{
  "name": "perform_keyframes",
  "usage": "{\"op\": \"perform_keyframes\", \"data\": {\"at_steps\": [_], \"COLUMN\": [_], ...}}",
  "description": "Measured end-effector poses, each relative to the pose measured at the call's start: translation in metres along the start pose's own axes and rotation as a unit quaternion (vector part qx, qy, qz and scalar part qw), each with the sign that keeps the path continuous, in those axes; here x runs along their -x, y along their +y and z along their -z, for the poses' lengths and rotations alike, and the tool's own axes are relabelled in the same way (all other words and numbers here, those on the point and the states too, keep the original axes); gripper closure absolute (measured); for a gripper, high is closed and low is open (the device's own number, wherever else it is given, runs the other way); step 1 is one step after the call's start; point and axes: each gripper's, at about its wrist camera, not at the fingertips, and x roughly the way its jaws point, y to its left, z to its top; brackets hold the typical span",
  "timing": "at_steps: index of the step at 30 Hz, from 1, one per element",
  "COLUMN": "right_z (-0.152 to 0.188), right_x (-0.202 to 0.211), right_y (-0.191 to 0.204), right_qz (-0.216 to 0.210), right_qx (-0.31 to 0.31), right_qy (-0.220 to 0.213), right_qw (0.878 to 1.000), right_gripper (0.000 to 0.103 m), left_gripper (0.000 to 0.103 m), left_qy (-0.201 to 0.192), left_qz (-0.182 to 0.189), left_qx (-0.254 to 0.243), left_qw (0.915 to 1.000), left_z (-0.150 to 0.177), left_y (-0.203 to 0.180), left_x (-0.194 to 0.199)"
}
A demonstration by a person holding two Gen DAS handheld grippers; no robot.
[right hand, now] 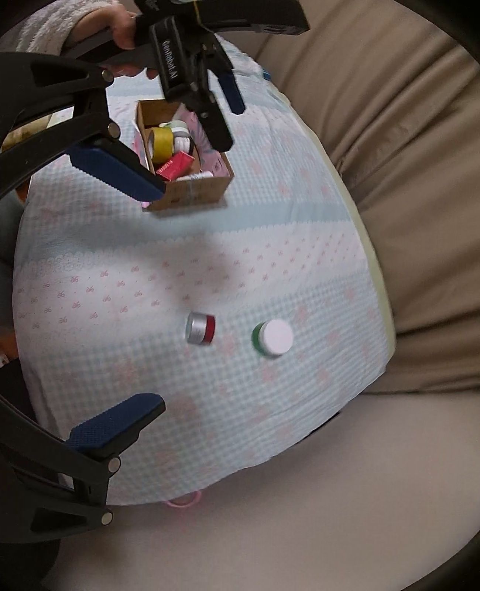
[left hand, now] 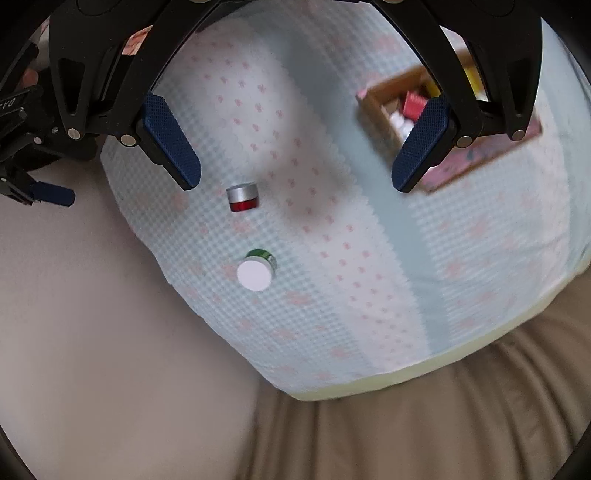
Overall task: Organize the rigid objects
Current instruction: 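Move both tools back toward the green jar and red-capped tin, then grasp the white-lidded green jar with left tool while right tool grasps the red-capped tin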
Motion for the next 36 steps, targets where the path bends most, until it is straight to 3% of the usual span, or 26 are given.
{"op": "perform_keyframes", "data": {"at_steps": [6, 11, 14, 17, 21, 24, 26, 30, 35, 36], "right_z": [-0.003, -0.004, -0.005, -0.005, -0.004, -0.005, -0.007, -0.010, -0.013, -0.014], "right_x": [-0.036, -0.069, -0.092, -0.120, -0.158, -0.191, -0.213, -0.254, -0.284, -0.289], "right_y": [-0.035, -0.060, -0.066, -0.067, -0.063, -0.055, -0.051, -0.045, -0.042, -0.042], "right_qz": [-0.008, -0.009, -0.011, 0.001, 0.023, 0.039, 0.046, 0.066, 0.094, 0.101], "right_qx": [-0.069, -0.130, -0.147, -0.155, -0.159, -0.152, -0.151, -0.149, -0.143, -0.141], "right_qy": [0.035, 0.049, 0.053, 0.052, 0.048, 0.052, 0.066, 0.097, 0.108, 0.109], "right_qw": [0.997, 0.990, 0.988, 0.987, 0.986, 0.986, 0.985, 0.982, 0.979, 0.979], "right_gripper": [0.000, 0.000, 0.000, 0.000, 0.000, 0.000, 0.013, 0.018, 0.020, 0.024], "left_gripper": [0.000, 0.000, 0.000, 0.000, 0.001, 0.001, 0.002, 0.011, 0.015, 0.023], "left_qy": [0.040, 0.083, 0.116, 0.124, 0.145, 0.158, 0.176, 0.202, 0.221, 0.223], "left_qz": [0.014, 0.021, 0.024, 0.017, 0.020, 0.031, 0.035, 0.037, 0.045, 0.049], "left_qx": [-0.072, -0.146, -0.193, -0.241, -0.302, -0.321, -0.332, -0.363, -0.377, -0.378], "left_qw": [0.9965, 0.9856, 0.9740, 0.9625, 0.9419, 0.9334, 0.9260, 0.9088, 0.8983, 0.8973], "left_z": [-0.043, -0.071, -0.087, -0.097, -0.106, -0.110, -0.112, -0.108, -0.101, -0.100], "left_y": [-0.019, -0.046, -0.067, -0.082, -0.103, -0.110, -0.112, -0.113, -0.110, -0.109], "left_x": [-0.056, -0.115, -0.165, -0.202, -0.259, -0.291, -0.312, -0.345, -0.368, -0.370]}}
